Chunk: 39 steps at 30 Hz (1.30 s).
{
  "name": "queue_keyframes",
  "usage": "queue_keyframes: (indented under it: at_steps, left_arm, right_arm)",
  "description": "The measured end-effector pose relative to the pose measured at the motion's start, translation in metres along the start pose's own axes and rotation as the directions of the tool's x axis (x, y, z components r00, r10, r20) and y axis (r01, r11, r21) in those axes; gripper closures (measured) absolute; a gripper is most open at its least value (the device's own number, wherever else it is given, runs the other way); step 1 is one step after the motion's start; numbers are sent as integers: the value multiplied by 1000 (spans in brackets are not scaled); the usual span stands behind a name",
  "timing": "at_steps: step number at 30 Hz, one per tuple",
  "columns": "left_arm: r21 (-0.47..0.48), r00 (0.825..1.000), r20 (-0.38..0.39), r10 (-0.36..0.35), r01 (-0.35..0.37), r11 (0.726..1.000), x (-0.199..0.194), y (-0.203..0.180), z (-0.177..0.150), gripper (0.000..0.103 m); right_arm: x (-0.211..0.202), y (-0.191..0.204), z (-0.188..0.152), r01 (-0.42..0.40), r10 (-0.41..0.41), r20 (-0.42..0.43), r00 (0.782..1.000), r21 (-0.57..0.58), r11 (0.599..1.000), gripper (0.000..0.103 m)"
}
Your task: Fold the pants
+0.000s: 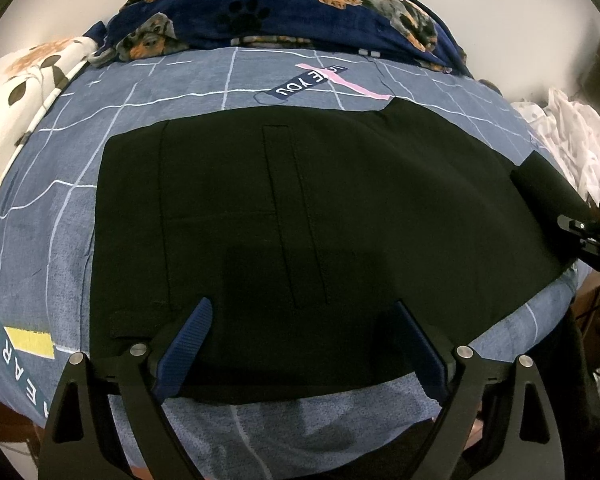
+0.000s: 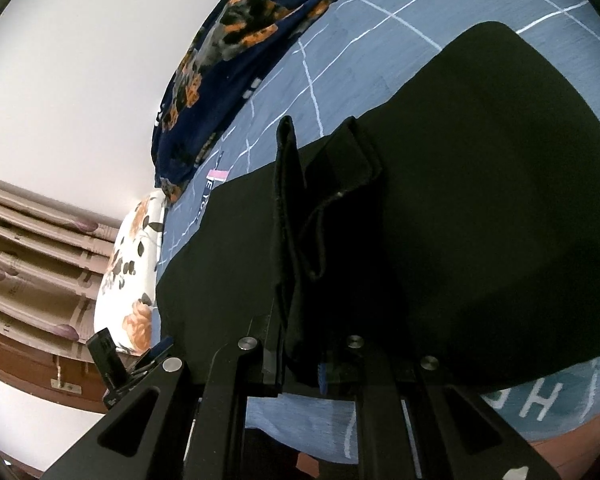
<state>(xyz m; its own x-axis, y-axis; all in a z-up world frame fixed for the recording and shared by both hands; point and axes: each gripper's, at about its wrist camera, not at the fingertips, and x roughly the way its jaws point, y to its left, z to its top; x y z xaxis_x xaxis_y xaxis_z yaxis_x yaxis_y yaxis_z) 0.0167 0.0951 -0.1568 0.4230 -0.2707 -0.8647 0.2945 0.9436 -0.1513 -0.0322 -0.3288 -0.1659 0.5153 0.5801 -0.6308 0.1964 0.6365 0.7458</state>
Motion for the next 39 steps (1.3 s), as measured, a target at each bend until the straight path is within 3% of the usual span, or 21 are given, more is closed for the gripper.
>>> queue_keyframes:
  at_steps: [39]
  left_arm:
    - [16, 1000, -2, 4, -4, 1000, 1, -6, -1, 7]
  right_arm:
    - [24, 20, -11, 37, -39, -42, 998, -52, 998, 86]
